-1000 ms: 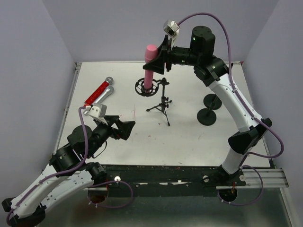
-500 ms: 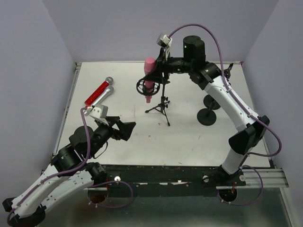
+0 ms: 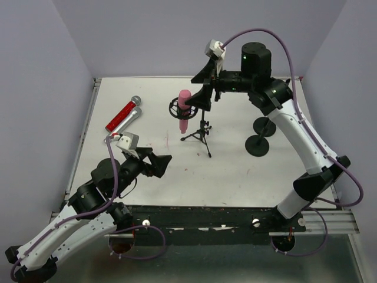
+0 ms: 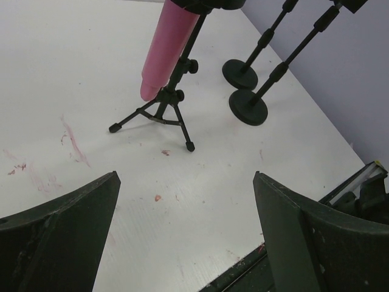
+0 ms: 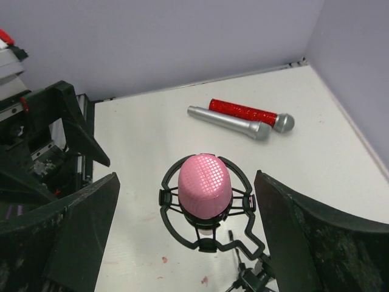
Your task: Attach the microphones to the stand
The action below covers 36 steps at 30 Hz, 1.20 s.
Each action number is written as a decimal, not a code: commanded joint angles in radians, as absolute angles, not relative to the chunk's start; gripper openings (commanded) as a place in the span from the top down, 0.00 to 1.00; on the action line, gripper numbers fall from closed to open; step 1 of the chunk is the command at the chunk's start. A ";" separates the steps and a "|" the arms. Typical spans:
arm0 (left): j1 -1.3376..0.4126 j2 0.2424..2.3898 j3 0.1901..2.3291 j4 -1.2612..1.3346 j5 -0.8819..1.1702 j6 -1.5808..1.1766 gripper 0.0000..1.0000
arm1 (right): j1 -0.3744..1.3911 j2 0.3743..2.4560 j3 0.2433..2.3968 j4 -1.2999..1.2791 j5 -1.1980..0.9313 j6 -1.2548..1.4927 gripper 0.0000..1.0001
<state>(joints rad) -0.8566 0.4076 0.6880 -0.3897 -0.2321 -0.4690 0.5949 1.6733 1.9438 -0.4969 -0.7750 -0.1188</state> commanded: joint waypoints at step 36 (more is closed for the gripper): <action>-0.850 0.265 0.569 -0.492 -0.195 -0.235 0.01 | 0.417 1.819 1.641 -0.460 -1.091 -0.618 0.37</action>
